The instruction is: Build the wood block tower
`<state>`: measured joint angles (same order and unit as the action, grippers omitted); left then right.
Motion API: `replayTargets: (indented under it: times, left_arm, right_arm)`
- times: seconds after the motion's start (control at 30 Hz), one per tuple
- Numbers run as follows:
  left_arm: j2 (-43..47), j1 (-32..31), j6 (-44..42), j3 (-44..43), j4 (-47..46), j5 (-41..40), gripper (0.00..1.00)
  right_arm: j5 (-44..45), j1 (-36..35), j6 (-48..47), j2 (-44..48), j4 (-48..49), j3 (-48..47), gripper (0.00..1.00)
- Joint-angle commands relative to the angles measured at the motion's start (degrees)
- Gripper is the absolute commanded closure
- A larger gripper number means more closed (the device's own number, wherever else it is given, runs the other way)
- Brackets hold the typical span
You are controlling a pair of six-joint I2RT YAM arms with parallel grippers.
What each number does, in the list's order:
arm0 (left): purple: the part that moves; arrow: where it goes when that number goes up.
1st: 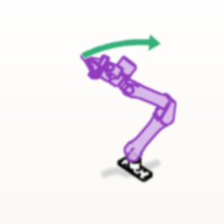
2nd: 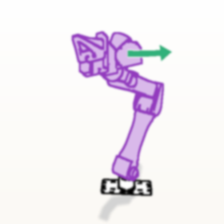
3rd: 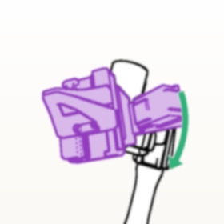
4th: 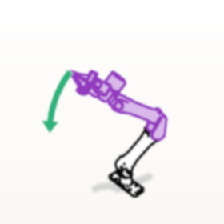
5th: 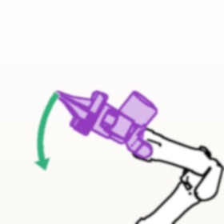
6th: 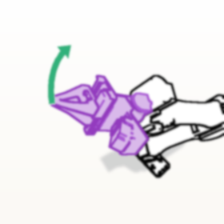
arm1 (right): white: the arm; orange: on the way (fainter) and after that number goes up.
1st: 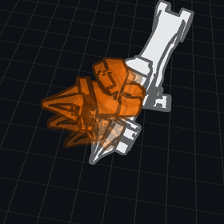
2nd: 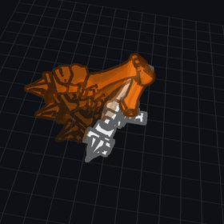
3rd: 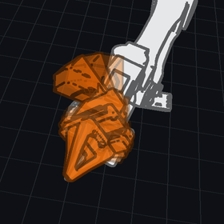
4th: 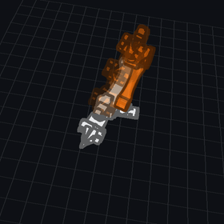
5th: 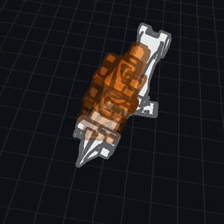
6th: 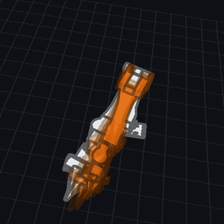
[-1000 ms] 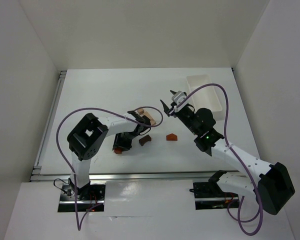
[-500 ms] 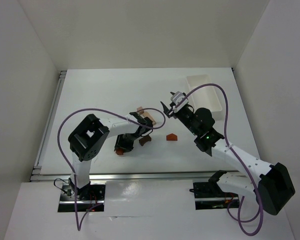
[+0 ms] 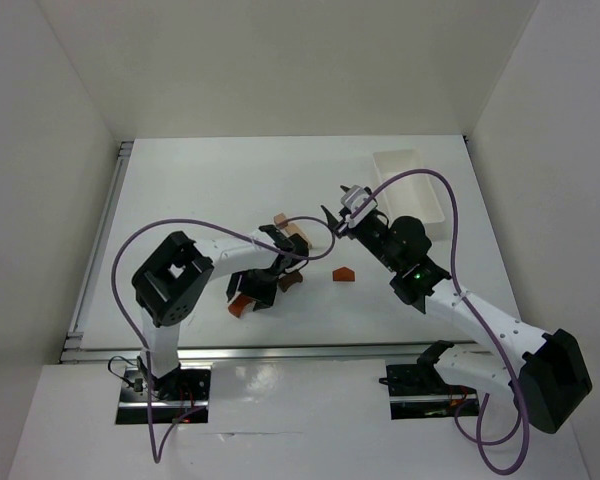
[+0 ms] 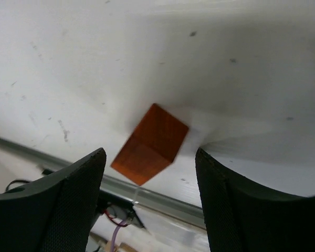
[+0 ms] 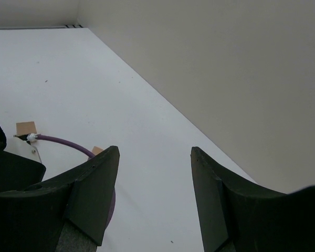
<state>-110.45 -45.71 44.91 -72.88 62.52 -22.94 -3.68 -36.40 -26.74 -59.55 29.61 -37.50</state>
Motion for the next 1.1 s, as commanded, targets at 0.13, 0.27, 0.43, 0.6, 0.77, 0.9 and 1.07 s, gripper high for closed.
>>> replayTargets:
  times: [0.13, 0.27, 0.43, 0.6, 0.77, 0.9, 1.07]
  left_arm:
    - [13.39, -1.48, -5.96, 8.08, -12.05, 7.98, 0.23]
    - [18.86, 0.09, -7.73, 11.0, -16.64, 9.58, 0.19]
    - [19.58, 3.52, -6.4, 12.06, -17.16, 8.08, 0.2]
    - [20.1, 5.28, -7.9, 15.57, -22.36, 11.95, 0.26]
    - [18.71, 5.81, -7.29, 16.19, -22.88, 11.95, 0.31]
    - [15.98, 5.81, -7.29, 15.67, -22.27, 11.95, 0.52]
    - [13.86, 5.81, -10.09, 14.52, -24.03, 11.95, 0.79]
  right_arm:
    - [-0.71, -0.34, -1.21, 2.15, -1.13, -0.56, 0.35]
    - [-1.41, -0.34, -1.73, 2.16, -1.92, -0.03, 0.35]
    - [-1.41, -0.34, -1.73, 1.63, -1.92, -0.03, 0.35]
    - [-1.41, -0.34, -1.73, 1.01, -2.97, -0.56, 0.35]
    - [-1.41, -0.34, -1.73, 0.49, -3.5, -1.09, 0.35]
    - [-1.41, -0.34, -1.73, -0.04, -3.5, -1.09, 0.35]
    - [-0.8, -0.34, -2.26, -0.04, -4.03, -1.09, 0.35]
